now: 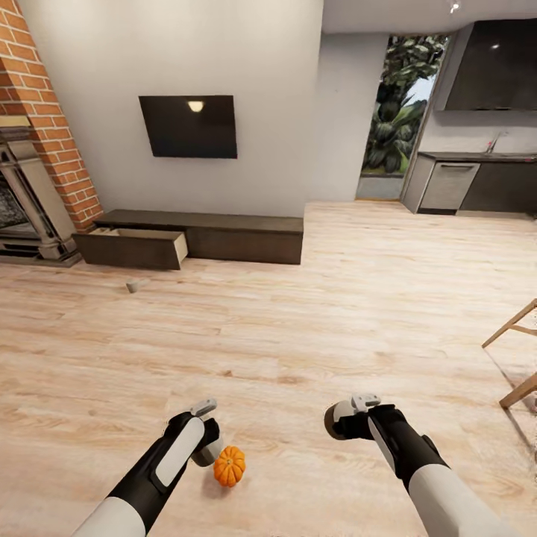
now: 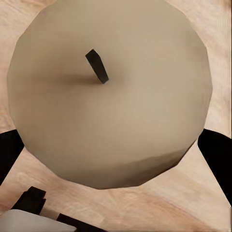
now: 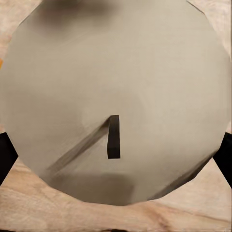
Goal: Place each of the two pumpkins and all three candles from the living room inside a cabinet in the living room (use any cabinet), then make sure every cabinet is closed, and position the cauldron so it is next to a table in the living room.
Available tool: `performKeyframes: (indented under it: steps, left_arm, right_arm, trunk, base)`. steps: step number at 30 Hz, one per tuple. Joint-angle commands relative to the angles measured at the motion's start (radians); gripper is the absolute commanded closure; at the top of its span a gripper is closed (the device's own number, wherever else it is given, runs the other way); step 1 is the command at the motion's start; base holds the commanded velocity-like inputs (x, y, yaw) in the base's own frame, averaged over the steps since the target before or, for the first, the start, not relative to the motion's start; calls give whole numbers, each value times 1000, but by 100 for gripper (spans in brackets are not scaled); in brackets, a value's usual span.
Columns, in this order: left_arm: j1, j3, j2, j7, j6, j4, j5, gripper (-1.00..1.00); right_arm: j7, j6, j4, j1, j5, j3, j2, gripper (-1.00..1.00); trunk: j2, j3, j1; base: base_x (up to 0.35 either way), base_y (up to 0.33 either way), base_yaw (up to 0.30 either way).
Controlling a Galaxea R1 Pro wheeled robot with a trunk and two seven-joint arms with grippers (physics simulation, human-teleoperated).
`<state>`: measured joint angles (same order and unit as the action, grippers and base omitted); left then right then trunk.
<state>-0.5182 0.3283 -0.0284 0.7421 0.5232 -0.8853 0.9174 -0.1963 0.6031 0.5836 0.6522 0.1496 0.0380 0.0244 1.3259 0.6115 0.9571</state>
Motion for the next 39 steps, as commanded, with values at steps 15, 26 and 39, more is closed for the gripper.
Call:
performKeyframes:
  steps: [15,26,39]
  left_arm:
    - [0,1,-25,5,4,3,-8,100]
    - [0,1,-25,5,4,6,-8,100]
    - [0,1,-25,4,3,6,-10,100]
  right_arm:
    - [-1,4,-6,1,1,2,4,100]
    - [-3,4,-2,1,1,5,5,100]
    - [-4,0,2,1,-1,7,6,100]
  trunk:
    - [0,19,0]
    - [0,32,0]
    - [0,40,0]
  base:
    - [0,0,-182]
    - [0,0,-190]
    - [154,-27,-247]
